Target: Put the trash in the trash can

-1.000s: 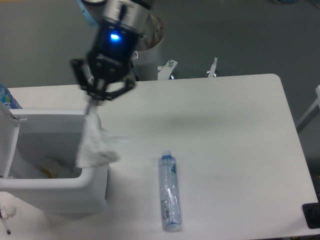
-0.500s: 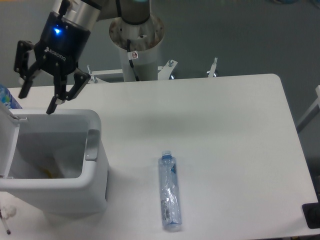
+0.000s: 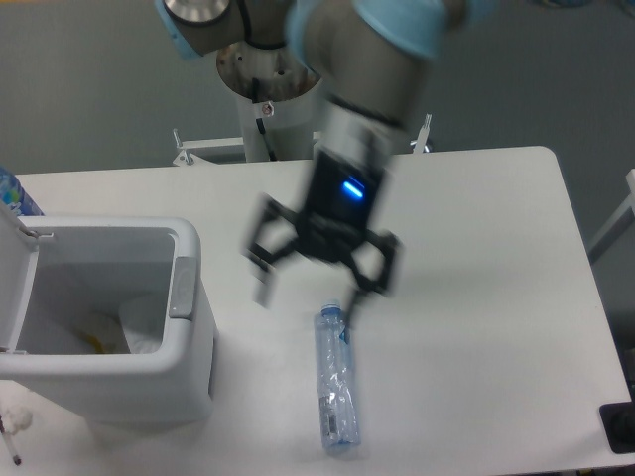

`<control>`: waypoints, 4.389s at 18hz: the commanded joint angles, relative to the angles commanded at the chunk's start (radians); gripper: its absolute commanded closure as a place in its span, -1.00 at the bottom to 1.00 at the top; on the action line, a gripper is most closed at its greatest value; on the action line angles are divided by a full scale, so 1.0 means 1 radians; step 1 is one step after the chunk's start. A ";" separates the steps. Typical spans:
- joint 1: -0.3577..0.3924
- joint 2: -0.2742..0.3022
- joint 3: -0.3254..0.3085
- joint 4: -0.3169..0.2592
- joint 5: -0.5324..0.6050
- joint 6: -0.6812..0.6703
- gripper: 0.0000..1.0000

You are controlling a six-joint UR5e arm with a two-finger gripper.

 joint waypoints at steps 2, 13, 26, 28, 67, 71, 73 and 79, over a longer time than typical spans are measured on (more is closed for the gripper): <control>-0.031 -0.064 0.028 -0.011 0.092 0.003 -1.00; -0.187 -0.269 0.150 -0.170 0.407 0.014 -1.00; -0.235 -0.356 0.198 -0.170 0.536 -0.032 -0.46; -0.239 -0.352 0.196 -0.173 0.533 -0.037 0.12; -0.292 0.181 0.100 0.146 -0.230 -0.110 -1.00; -0.255 0.182 0.075 0.143 -0.216 -0.109 -1.00; -0.172 0.181 0.063 0.141 -0.173 -0.106 -1.00; 0.047 0.181 -0.101 0.140 -0.072 0.062 -1.00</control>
